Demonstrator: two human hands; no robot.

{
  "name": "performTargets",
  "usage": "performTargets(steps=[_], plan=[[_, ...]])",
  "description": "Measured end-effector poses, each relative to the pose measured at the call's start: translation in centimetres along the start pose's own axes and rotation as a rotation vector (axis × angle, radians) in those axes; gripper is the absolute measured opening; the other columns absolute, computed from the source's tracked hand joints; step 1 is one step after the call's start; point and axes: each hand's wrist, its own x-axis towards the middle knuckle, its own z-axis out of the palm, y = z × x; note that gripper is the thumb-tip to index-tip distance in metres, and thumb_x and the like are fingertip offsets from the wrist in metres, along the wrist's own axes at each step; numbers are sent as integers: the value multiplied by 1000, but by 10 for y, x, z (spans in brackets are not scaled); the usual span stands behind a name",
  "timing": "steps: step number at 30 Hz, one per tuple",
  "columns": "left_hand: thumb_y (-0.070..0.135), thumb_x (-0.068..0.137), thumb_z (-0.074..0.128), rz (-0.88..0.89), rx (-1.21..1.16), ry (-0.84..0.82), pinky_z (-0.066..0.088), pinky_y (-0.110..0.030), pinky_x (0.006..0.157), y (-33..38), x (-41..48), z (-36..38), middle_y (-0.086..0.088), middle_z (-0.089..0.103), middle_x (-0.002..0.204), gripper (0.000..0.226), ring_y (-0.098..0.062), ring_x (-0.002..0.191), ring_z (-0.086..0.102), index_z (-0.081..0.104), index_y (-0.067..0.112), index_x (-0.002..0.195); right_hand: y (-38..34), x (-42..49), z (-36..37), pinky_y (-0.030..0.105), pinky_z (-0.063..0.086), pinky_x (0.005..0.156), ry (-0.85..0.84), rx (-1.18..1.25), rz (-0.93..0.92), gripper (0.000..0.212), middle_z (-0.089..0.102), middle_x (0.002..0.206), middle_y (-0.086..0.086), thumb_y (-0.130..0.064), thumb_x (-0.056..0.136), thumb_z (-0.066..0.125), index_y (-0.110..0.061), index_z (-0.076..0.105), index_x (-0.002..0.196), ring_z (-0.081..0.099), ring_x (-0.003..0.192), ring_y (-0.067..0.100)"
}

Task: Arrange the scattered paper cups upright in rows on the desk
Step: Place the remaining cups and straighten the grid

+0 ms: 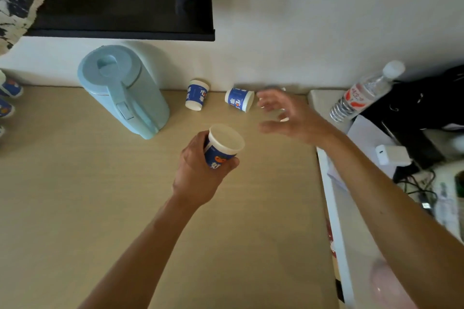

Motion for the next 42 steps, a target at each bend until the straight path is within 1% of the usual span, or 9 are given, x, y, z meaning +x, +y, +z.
performTargets(steps=[4, 8, 17, 22, 27, 32, 35, 39, 42], plan=[[21, 72, 90, 2, 3, 14, 41, 0, 68, 0, -1, 0, 13, 64, 98, 52, 14, 84, 60, 60, 18, 115, 60, 35, -41, 35, 49, 89, 177, -629, 137, 49, 61, 127, 2, -8, 82, 73, -19, 59, 128, 61, 116, 24], [22, 74, 89, -22, -28, 6, 43, -2, 69, -4, -5, 1, 12, 66, 100, 54, 16, 86, 60, 61, 16, 119, 98, 49, -48, 45, 52, 91, -23, -1060, 167, 55, 56, 130, 6, -11, 81, 76, -16, 56, 132, 54, 123, 29], [21, 74, 89, -65, -41, 44, 43, -1, 68, -16, -9, -4, 14, 66, 99, 54, 18, 86, 59, 61, 15, 119, 131, 60, -37, 42, 55, 81, -131, -1230, 56, 71, 48, 131, 7, -16, 80, 80, -20, 49, 143, 55, 122, 28], [26, 72, 89, -84, -19, 52, 43, -2, 66, -20, -16, -5, 14, 67, 98, 54, 14, 88, 60, 61, 16, 118, 137, 63, -31, 40, 46, 97, -199, -1278, -53, 73, 56, 124, 2, -42, 67, 88, -22, 60, 132, 55, 118, 23], [33, 71, 89, -123, 13, 71, 42, -2, 66, -22, -27, -15, 19, 63, 99, 57, 18, 90, 56, 59, 22, 118, 137, 51, -4, 41, 41, 102, -201, -1139, -31, 76, 63, 127, -1, -52, 67, 85, -23, 58, 132, 56, 120, 24], [22, 72, 90, -150, -40, 143, 42, 0, 62, -24, -44, -43, 23, 64, 95, 52, 22, 83, 56, 60, 22, 114, 109, 26, 43, 39, 50, 93, 12, -725, 34, 71, 67, 120, -1, -49, 67, 87, -21, 59, 126, 63, 109, 22], [19, 72, 90, -170, -58, 202, 42, -1, 62, -30, -59, -66, 22, 65, 97, 52, 20, 82, 58, 61, 20, 115, 80, 4, 88, 25, 49, 73, 146, -397, 27, 64, 67, 105, -10, -40, 63, 91, -26, 60, 117, 64, 91, 12], [18, 72, 89, -173, -56, 288, 43, -2, 63, -44, -90, -110, 15, 69, 99, 53, 15, 82, 62, 60, 22, 116, 29, -25, 154, 14, 45, 72, 172, -120, -38, 52, 70, 96, -14, -29, 64, 93, -27, 63, 107, 66, 89, 6], [18, 72, 88, -182, -69, 354, 43, -3, 65, -60, -114, -144, 13, 70, 101, 55, 8, 88, 63, 60, 25, 118, -16, -41, 196, 7, 41, 69, 162, 13, -65, 53, 71, 96, -16, -47, 61, 85, -28, 62, 105, 63, 91, -2]])
